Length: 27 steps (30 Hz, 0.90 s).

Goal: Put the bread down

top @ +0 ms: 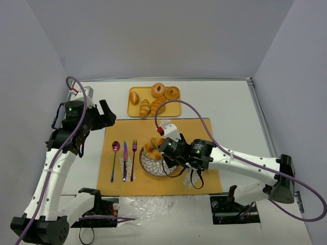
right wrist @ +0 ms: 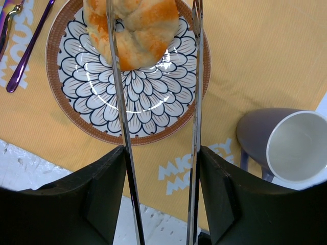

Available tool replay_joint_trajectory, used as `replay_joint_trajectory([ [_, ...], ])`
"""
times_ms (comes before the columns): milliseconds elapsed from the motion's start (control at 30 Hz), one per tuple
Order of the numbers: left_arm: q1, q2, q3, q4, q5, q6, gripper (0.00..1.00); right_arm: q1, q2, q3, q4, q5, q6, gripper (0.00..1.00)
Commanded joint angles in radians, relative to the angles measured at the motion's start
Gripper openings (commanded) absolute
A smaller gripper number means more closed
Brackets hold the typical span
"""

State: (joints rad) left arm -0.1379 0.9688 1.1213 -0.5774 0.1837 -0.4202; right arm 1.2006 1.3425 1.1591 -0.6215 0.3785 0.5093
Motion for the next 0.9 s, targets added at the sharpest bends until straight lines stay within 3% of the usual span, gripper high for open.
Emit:
replay_joint_trajectory([
  [0,0.004,-0.001,0.02,0.064,0.005,0.003,0.77,0.005,-0.042,0.078,-0.003,0.102,0.018,0.54],
  [200,0.004,-0.001,0.02,0.065,0.007,0.003,0.77,-0.094,0.005,0.2,0.015,0.139,-0.043,0.55],
  [433,0.004,-0.001,0.02,0.066,0.008,0.003,0.77,-0.307,0.145,0.309,0.122,0.011,-0.131,0.55],
  [867,0.004,0.0,0.02,0.067,0.01,0.003,0.77,-0.472,0.469,0.561,0.22,-0.175,-0.134,0.56],
])
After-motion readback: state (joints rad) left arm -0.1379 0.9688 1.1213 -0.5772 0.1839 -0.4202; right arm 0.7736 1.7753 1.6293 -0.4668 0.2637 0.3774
